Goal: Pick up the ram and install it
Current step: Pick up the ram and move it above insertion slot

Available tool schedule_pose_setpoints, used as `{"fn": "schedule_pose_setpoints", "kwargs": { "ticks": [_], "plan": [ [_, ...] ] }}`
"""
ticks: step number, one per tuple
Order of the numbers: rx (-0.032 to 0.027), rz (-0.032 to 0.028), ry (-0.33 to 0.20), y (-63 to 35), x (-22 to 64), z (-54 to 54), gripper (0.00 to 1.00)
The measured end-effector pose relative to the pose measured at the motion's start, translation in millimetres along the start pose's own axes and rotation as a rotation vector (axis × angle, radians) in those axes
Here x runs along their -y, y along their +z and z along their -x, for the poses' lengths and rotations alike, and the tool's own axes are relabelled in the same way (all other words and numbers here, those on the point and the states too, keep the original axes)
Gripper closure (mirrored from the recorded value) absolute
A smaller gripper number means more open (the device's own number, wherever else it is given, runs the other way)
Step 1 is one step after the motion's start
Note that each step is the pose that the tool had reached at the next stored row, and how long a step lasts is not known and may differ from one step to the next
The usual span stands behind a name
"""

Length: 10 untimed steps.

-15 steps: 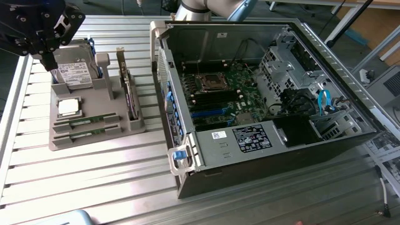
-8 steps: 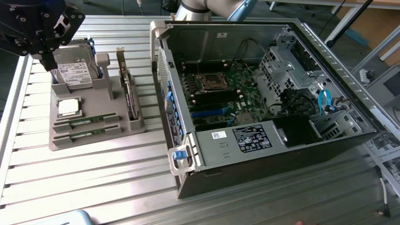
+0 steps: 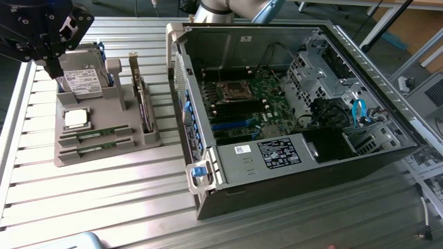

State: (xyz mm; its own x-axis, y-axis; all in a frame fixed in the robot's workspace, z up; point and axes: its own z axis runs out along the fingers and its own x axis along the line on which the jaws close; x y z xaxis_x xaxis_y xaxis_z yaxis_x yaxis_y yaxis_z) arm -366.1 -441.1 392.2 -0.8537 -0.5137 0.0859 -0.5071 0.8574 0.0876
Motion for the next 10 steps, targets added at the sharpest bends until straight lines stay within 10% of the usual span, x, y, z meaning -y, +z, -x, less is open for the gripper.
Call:
{"fn": "schedule_pose_setpoints", "kwargs": {
  "ticks": [10],
  "plan": [
    [-0.0139,-0.0136,-0.157,0.4,0.0,0.1,0.89]
  ]
}}
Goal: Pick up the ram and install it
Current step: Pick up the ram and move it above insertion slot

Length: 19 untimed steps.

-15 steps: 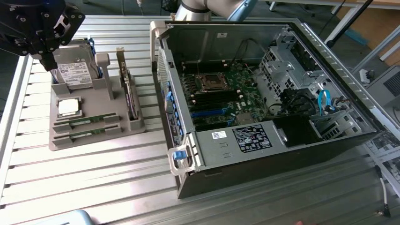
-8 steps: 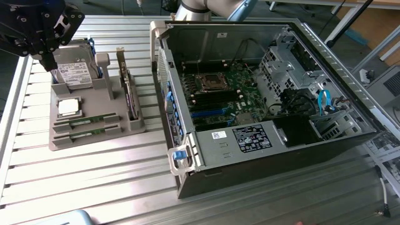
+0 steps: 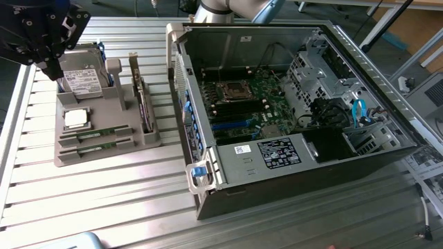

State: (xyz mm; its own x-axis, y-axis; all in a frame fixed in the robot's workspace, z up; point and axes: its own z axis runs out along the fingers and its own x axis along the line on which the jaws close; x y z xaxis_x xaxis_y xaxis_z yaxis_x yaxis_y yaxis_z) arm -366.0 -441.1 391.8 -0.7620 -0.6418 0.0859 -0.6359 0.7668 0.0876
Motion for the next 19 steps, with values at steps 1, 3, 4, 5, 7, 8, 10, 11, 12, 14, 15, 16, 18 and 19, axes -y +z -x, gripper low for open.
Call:
{"fn": "schedule_pose_setpoints", "kwargs": {
  "ticks": [1,3,4,5,7,8,10,11,12,14,15,16,18,19],
  "plan": [
    [-0.0030,-0.0029,-0.034,0.1,0.0,0.0,0.89],
    [-0.0060,-0.0059,-0.068,0.3,0.0,0.0,0.89],
    [-0.0074,-0.0072,-0.084,0.4,0.1,0.0,0.89],
    [-0.0090,-0.0087,-0.101,0.4,0.0,0.1,0.89],
    [-0.0124,-0.0121,-0.140,0.7,0.1,0.1,0.89],
    [-0.0138,-0.0134,-0.155,0.7,0.1,0.1,0.89],
    [-0.0169,-0.0166,-0.191,1.0,0.1,0.1,0.89],
    [-0.0184,-0.0181,-0.208,1.1,0.1,0.1,0.89],
    [-0.0200,-0.0197,-0.226,1.2,0.1,0.1,0.89],
    [-0.0233,-0.0228,-0.263,1.4,0.1,0.1,0.89],
    [-0.0248,-0.0243,-0.280,1.5,0.2,0.1,0.89],
    [-0.0263,-0.0258,-0.298,1.6,0.2,0.1,0.89],
    [-0.0295,-0.0289,-0.334,1.8,0.2,0.2,0.89],
    [-0.0312,-0.0305,-0.352,1.9,0.2,0.2,0.89]
  ]
}}
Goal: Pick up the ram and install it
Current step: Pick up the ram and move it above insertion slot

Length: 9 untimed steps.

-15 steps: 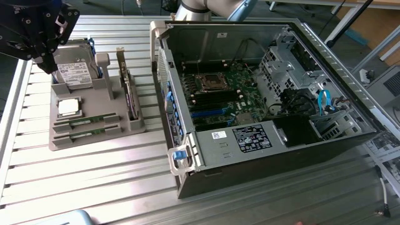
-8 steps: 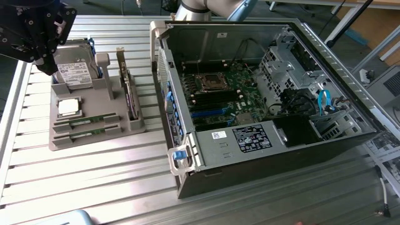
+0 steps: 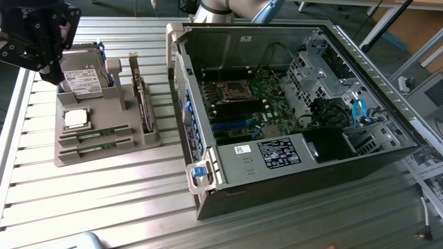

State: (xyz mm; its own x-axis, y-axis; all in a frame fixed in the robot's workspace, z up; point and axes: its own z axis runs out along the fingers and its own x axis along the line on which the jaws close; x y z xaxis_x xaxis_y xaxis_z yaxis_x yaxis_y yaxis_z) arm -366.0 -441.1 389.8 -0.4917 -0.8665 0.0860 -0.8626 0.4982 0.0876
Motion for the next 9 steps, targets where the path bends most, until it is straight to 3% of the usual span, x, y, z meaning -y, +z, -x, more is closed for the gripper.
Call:
{"fn": "schedule_pose_setpoints", "kwargs": {
  "ticks": [9],
  "plan": [
    [-0.0151,-0.0148,-0.171,1.1,0.1,0.1,0.89]
  ]
}}
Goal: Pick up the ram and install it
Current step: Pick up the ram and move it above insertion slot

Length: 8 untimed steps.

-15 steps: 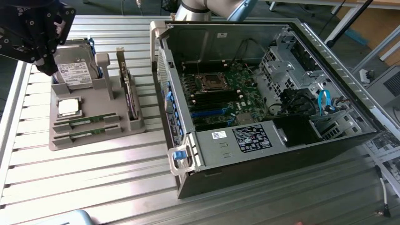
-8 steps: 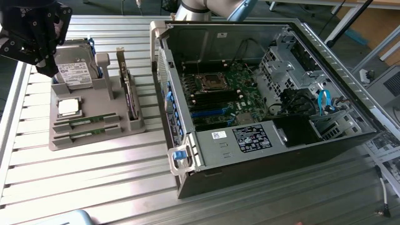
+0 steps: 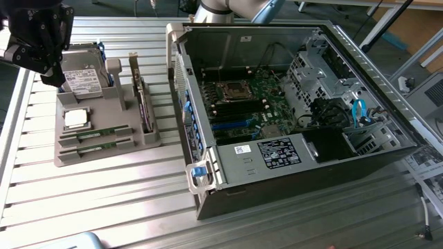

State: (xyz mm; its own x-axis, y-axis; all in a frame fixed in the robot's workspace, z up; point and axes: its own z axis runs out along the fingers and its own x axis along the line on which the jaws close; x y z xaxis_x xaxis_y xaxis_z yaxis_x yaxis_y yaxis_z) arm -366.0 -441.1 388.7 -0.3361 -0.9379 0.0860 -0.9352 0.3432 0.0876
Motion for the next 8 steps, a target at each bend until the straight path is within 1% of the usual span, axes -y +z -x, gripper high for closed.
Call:
{"fn": "schedule_pose_setpoints", "kwargs": {
  "ticks": [5,6,8],
  "plan": [
    [-0.0085,-0.0082,-0.096,0.5,0.1,0.0,0.89],
    [-0.0093,-0.0090,-0.105,0.5,0.1,0.0,0.89],
    [-0.0094,-0.0092,-0.107,0.6,0.1,0.0,0.89]
  ]
}}
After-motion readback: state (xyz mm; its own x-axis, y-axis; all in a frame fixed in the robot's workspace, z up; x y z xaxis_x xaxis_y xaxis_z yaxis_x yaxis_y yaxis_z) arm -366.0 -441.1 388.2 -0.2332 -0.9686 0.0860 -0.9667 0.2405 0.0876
